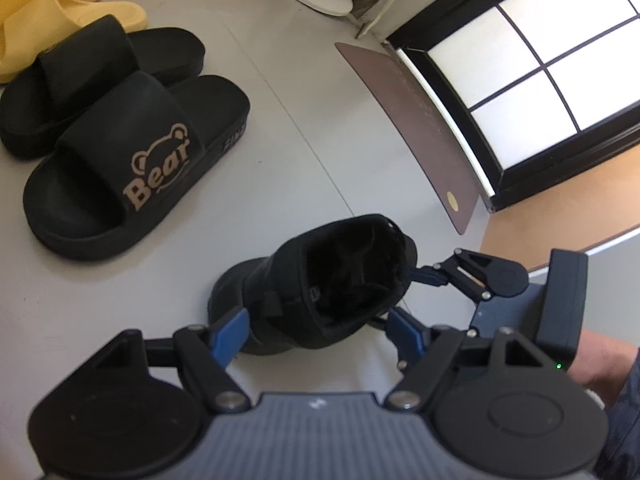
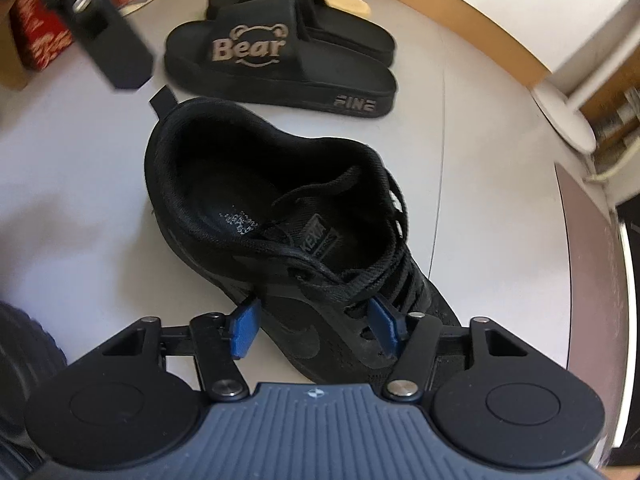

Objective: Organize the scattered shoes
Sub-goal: 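Move the right gripper down onto the black sneaker's collar, then close the right gripper on the black sneaker's collar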

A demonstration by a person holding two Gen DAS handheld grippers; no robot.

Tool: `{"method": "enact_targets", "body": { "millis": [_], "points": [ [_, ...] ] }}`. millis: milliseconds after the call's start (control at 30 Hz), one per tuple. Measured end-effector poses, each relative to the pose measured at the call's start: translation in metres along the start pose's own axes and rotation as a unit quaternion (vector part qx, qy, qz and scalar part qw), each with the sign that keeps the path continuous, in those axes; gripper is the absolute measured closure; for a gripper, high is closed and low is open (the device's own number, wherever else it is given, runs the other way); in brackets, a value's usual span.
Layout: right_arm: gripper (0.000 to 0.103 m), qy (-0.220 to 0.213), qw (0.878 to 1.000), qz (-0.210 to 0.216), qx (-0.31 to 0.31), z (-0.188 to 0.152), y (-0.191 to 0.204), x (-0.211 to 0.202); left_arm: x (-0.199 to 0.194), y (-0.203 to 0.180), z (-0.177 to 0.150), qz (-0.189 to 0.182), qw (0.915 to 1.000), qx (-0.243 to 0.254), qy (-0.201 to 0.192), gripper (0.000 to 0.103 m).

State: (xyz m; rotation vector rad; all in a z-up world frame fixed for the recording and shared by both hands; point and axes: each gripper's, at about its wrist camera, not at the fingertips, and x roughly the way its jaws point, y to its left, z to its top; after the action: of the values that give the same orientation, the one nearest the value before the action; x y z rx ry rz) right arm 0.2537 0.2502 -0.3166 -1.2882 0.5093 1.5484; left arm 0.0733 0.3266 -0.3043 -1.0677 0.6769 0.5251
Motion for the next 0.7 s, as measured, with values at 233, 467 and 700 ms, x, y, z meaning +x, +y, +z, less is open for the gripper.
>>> {"method": "enact_targets", "body": {
  "millis": [233,467,700],
  "points": [
    [0.073,0.005,0.998,-0.009,0.068,-0.003,-0.006,-0.005,-0.002,0.005,-0.005,0.003,1.0000,-0.001,0.000,0.025],
    [0.091,0.023,0.992,0.048,0.113,-0.004,-0.020,-0.007,0.000,0.005,-0.011,-0.002,0.9999,0.002,0.011,0.025],
    [0.068,0.031,0.995,0.077,0.062,-0.006,-0.025,-0.023,0.002,0.003,-0.015,-0.009,0.9999,0.000,0.013,0.026]
  ]
}}
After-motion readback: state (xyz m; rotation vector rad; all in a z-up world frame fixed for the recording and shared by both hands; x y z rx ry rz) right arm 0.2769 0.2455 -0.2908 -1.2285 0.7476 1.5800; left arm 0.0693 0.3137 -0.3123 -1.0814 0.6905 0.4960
